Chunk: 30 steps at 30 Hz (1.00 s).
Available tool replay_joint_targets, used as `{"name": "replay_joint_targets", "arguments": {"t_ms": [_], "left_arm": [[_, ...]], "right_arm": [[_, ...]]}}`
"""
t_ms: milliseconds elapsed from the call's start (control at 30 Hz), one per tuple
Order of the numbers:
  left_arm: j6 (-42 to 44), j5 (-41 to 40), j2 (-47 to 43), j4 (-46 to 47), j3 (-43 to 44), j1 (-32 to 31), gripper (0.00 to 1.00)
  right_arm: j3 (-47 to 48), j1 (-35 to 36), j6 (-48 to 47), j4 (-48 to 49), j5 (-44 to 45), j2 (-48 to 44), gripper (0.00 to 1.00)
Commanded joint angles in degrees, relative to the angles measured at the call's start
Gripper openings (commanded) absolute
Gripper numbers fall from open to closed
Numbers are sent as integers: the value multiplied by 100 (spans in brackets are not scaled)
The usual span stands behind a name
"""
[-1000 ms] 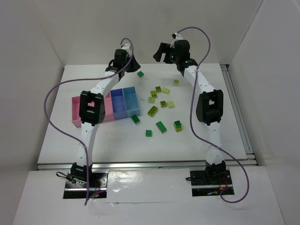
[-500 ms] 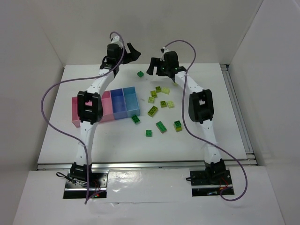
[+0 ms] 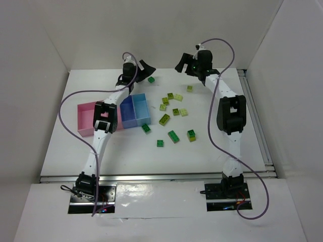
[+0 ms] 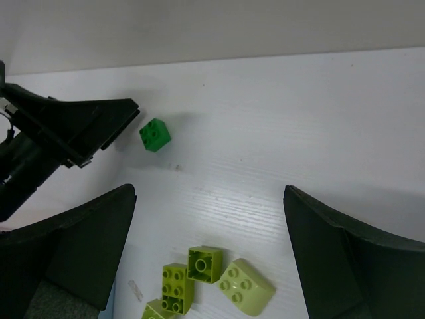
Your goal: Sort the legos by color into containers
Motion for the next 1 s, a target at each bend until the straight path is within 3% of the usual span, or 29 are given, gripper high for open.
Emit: {"name": "replay_joint_targets", "arguments": {"t_ms": [0,433,633,700,833,967], "left_arm": [[-469,347,46,671,241,-16,100],[-760,761,353,742,241,-121,98],[-865,1428,336,1112,215,-393,96],[-865,1743,162,1112,-117,-472,95],[-1085,2175,-453,1620,-1198,-578,84],[-1023,2246,-1016,1692,-1867,-701,82]], "right_arm": [[-54,-2,52,343,-42,-390,99],[60,-2,52,44,-253,-390,99],[60,-2,-1,-71,-306,-390,99],[60,-2,-1,-202,-306,-390,99],[-89,-63,-133,-370,-253,-670,99],[-624,-116,-238,-431,-130,-1187,99]]}}
